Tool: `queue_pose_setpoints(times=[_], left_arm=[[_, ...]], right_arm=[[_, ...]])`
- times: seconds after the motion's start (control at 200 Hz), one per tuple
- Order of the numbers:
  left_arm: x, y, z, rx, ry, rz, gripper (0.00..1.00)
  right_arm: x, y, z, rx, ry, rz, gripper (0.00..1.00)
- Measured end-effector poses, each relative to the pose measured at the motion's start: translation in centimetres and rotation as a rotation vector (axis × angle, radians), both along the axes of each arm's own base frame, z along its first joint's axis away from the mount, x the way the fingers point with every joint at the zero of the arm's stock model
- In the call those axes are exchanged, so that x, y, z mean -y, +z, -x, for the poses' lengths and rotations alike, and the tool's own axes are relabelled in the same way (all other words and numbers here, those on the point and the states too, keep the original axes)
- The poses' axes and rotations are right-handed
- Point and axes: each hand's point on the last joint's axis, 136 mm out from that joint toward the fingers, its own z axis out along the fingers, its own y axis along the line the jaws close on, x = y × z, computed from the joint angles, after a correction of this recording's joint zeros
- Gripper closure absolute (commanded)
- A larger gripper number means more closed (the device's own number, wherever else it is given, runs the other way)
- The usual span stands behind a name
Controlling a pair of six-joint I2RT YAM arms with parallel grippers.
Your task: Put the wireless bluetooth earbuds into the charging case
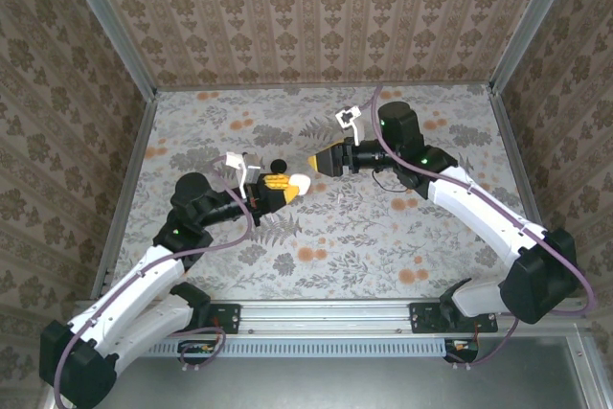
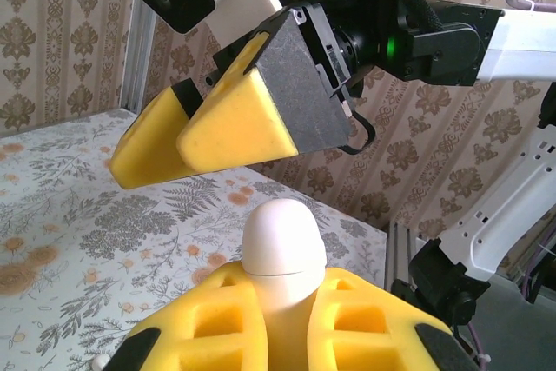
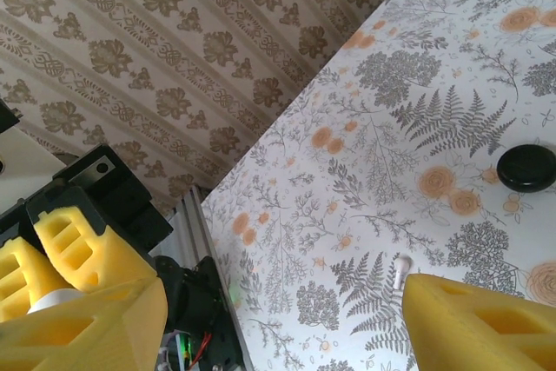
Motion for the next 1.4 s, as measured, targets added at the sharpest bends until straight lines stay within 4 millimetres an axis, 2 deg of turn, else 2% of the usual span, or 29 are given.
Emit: queue_pose_setpoints(times=[0.1,0.275,0.47,0.675,1.235,1.4], left_arm=[[0.0,-0.1,0.0,-0.002,0.003,-0.001,1.00],[0.0,-0.3,-0.1,-0.006,0.004,-0.003,1.00],[0.3,-0.5,-0.3,-0.008,-0.002,-0.003,1.00],[0.2,-0.7,-0.4,-0.025,-0.002,-0.006,1.00],[0.1,-0.5,-0.2,-0.030,0.001,0.001,1.00],[0.1,-0.5,-0.2,-0.031,0.000,0.000,1.00]], right_arm=[[-0.1,0.5,0.5,0.007,0.021,-0.024,0.26],[-0.4,1.6,2.7,0.037,0.091,-0.086,0.24],[-1.7,1.5,4.4,0.031,0.159,-0.094,0.24],[-2.3,0.0,4.0,0.003,0.172,-0.072,0.24],[-2.6,0.0,4.4,0.043,0.219,-0.064,0.23],[-2.7,-0.7,4.8,0.043,0.230,-0.038,0.23]])
